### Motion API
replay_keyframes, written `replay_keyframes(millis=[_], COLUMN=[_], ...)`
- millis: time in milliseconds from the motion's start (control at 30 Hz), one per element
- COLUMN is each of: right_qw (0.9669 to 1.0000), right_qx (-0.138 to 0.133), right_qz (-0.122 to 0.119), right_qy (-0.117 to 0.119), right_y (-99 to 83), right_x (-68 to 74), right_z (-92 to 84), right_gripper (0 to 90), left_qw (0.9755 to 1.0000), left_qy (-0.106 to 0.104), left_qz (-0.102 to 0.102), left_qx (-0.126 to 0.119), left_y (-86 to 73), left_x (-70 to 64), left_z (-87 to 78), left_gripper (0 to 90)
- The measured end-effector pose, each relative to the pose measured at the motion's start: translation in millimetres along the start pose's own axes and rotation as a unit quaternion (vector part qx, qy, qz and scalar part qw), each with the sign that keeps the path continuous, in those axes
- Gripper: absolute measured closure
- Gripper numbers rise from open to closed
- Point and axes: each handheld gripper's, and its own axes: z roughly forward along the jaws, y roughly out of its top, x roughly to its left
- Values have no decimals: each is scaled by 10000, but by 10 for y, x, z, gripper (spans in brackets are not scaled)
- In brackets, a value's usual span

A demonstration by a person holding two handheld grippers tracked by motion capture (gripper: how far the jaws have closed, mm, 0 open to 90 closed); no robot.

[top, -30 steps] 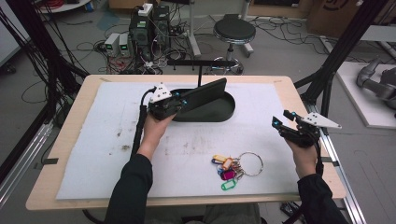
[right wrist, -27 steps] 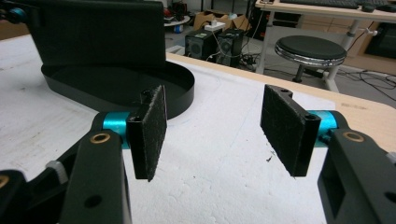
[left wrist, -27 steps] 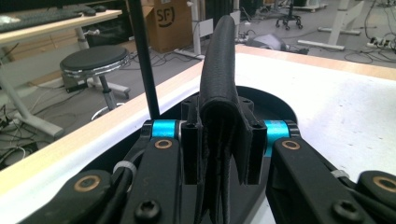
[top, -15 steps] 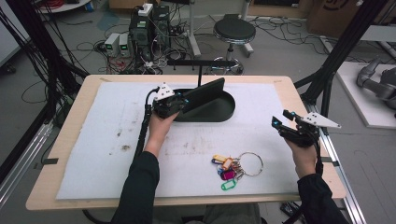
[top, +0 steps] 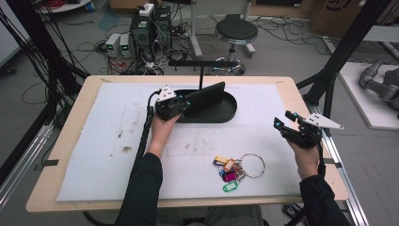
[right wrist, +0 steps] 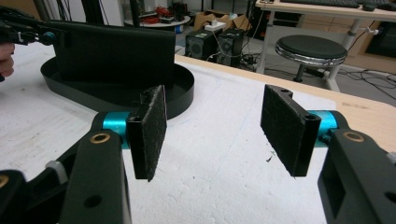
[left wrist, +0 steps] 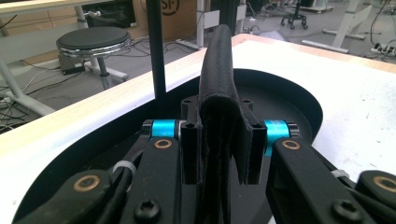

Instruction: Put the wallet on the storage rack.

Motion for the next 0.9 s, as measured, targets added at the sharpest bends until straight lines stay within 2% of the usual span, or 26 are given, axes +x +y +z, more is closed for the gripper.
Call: replay_keyframes(millis=[400,633,733,767,833,900], right_qw=[10000,10000,10000,10000,10000,10000], right_qx=[14,37,42,51,45,54], right_qz=[-5,8,-2,8,-7,7], right_qy=[8,24,30,34,28,36], right_y=[-2,-6,-6,-7,-7,-7], right_x=[4,3,4,8,5,8], right_z=[4,9,12,14,14,14], right_gripper=[413,409,409,409,409,409], left_qw=[10000,9996,9993,9991,9991,9991], left_qy=[10,80,139,176,188,247], left_qz=[-14,-63,-38,-33,-68,-138], left_qx=[47,261,351,396,377,329], left_y=[-13,-36,-40,-39,-33,-16], left_x=[9,27,24,26,27,17], left_z=[2,-7,-7,-10,-15,-22], left_gripper=[737,713,695,659,656,612])
